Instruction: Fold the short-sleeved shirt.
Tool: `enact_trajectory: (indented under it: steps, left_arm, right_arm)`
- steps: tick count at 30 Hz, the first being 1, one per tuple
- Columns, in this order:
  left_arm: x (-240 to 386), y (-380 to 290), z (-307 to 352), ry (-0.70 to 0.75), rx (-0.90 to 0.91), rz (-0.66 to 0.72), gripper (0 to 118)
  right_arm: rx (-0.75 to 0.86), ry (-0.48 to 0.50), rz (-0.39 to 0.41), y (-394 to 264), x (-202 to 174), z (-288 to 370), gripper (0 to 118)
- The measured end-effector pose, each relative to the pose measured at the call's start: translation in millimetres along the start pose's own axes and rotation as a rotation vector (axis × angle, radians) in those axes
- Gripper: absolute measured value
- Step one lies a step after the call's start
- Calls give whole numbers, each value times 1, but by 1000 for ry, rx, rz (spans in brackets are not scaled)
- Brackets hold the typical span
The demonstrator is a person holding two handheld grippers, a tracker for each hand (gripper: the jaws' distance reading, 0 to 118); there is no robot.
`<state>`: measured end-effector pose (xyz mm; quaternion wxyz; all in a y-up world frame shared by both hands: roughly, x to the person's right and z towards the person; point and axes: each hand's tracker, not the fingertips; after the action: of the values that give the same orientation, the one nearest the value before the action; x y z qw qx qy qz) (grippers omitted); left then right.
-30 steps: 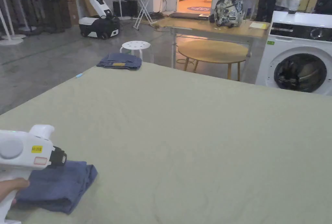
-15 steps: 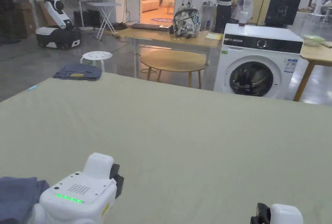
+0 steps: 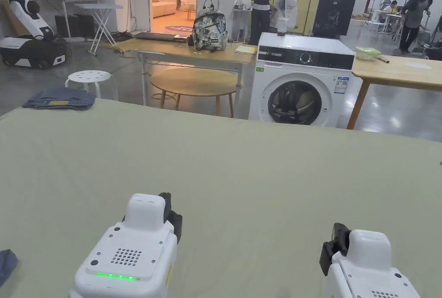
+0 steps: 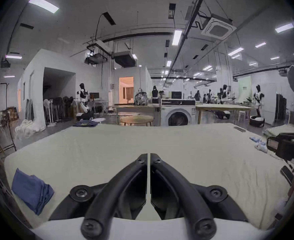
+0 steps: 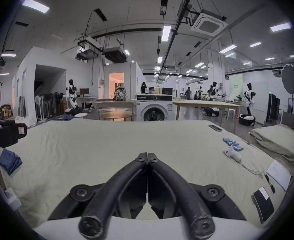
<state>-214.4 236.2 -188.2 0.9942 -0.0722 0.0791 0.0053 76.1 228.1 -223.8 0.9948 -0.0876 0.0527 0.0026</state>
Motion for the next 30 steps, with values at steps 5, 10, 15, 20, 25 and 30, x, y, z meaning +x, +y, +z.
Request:
enact_trajectory:
  steps: [5, 10, 15, 20, 25, 30]
  left_arm:
    - [-2, 3, 2, 9, 24, 11, 0]
    - [-7, 3, 3, -5, 21, -10, 0]
    - [-12, 4, 3, 1, 15, 4, 0]
    - [-18, 6, 3, 2, 8, 21, 0]
    - [-20, 7, 3, 18, 28, 26, 0]
    - [-20, 2, 3, 29, 22, 11, 8]
  right_arm:
    - [36, -7, -3, 1, 0, 3, 0]
    - [46, -11, -5, 1, -1, 3, 0]
    - [44, -6, 1, 0, -4, 3, 0]
    - [31, -3, 3, -2, -4, 2, 0]
    - [16, -15, -44, -3, -2, 0, 0]
    - [20, -9, -9, -3, -4, 0, 17]
